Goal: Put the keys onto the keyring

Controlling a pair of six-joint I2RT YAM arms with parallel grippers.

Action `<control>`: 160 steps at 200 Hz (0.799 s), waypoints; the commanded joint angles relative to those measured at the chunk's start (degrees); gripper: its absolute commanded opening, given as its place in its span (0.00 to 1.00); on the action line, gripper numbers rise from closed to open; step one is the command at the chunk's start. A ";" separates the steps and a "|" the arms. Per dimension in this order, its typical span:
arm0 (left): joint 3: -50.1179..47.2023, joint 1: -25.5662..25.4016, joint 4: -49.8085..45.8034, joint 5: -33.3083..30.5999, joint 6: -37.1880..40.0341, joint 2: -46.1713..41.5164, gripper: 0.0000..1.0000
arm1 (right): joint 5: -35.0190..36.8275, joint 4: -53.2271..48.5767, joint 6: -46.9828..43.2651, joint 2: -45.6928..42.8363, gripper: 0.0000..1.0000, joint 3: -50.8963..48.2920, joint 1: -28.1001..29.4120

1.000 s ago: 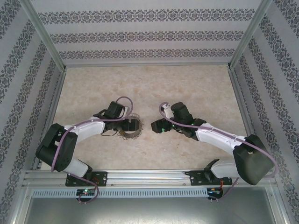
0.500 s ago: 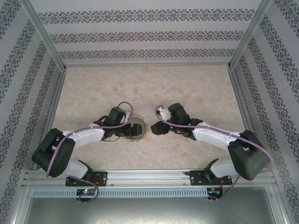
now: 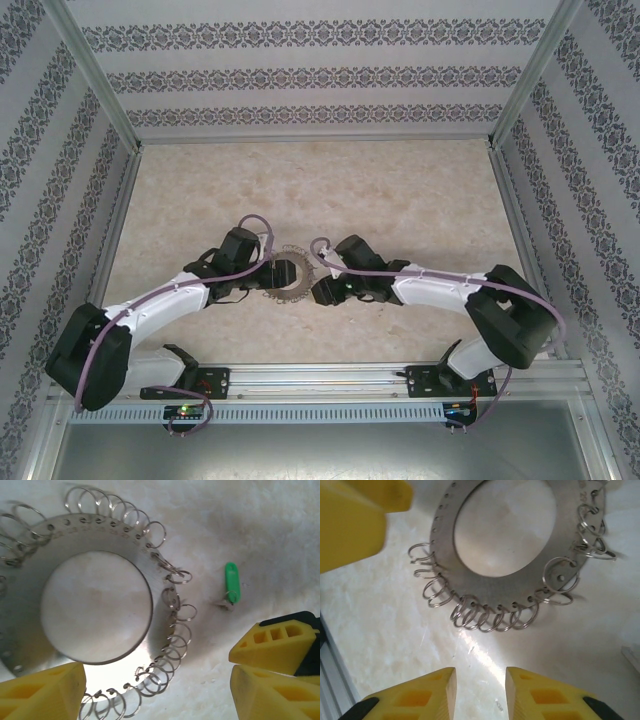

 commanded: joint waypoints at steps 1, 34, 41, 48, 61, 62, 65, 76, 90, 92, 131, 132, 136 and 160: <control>1.15 -0.46 -3.71 -4.20 2.14 -2.33 0.76 | 1.17 -0.87 3.39 2.45 0.28 2.82 0.22; 1.33 -0.42 -5.08 -6.04 3.39 -3.86 0.76 | 0.49 -0.57 4.51 5.50 0.25 4.68 0.25; 1.34 -0.45 -5.16 -6.09 3.64 -4.12 0.76 | 0.61 -0.63 4.62 5.93 0.25 4.79 0.17; 1.38 -0.41 -5.24 -6.10 3.75 -4.31 0.76 | 0.98 -0.72 4.68 6.34 0.25 4.95 0.14; 1.58 -0.45 -5.42 -6.10 4.09 -4.53 0.76 | 1.45 -1.06 4.74 7.23 0.25 5.21 0.04; 1.59 -0.46 -5.42 -6.08 4.10 -4.53 0.76 | 1.49 -1.12 4.73 7.29 0.24 5.22 0.08; 1.66 -0.40 -5.48 -6.13 4.18 -4.63 0.76 | 1.46 -1.20 4.84 7.51 0.25 5.35 0.07; 1.78 -0.40 -5.58 -6.29 4.48 -4.74 0.76 | 1.59 -1.45 5.05 8.57 0.24 5.73 -0.04; 2.20 -0.42 -5.82 -6.47 4.89 -4.64 0.76 | 1.71 -1.68 5.37 9.60 0.28 5.95 -0.14; 2.21 -0.42 -5.80 -6.47 4.94 -4.69 0.76 | 1.72 -1.63 5.45 9.67 0.29 5.94 -0.14; 2.30 -0.40 -5.03 -6.32 5.32 -4.02 0.76 | 2.34 -0.17 6.83 8.77 0.33 4.45 -0.58; 2.31 -0.44 -5.04 -6.28 5.37 -4.01 0.76 | 2.38 -0.14 6.92 8.76 0.33 4.40 -0.67; 2.31 -0.48 -4.88 -6.12 5.34 -3.86 0.76 | 2.29 0.03 7.04 8.66 0.34 4.28 -0.85; 2.34 -0.41 -4.28 -5.76 5.30 -3.68 0.76 | 1.03 1.89 7.80 9.07 0.34 3.87 -1.96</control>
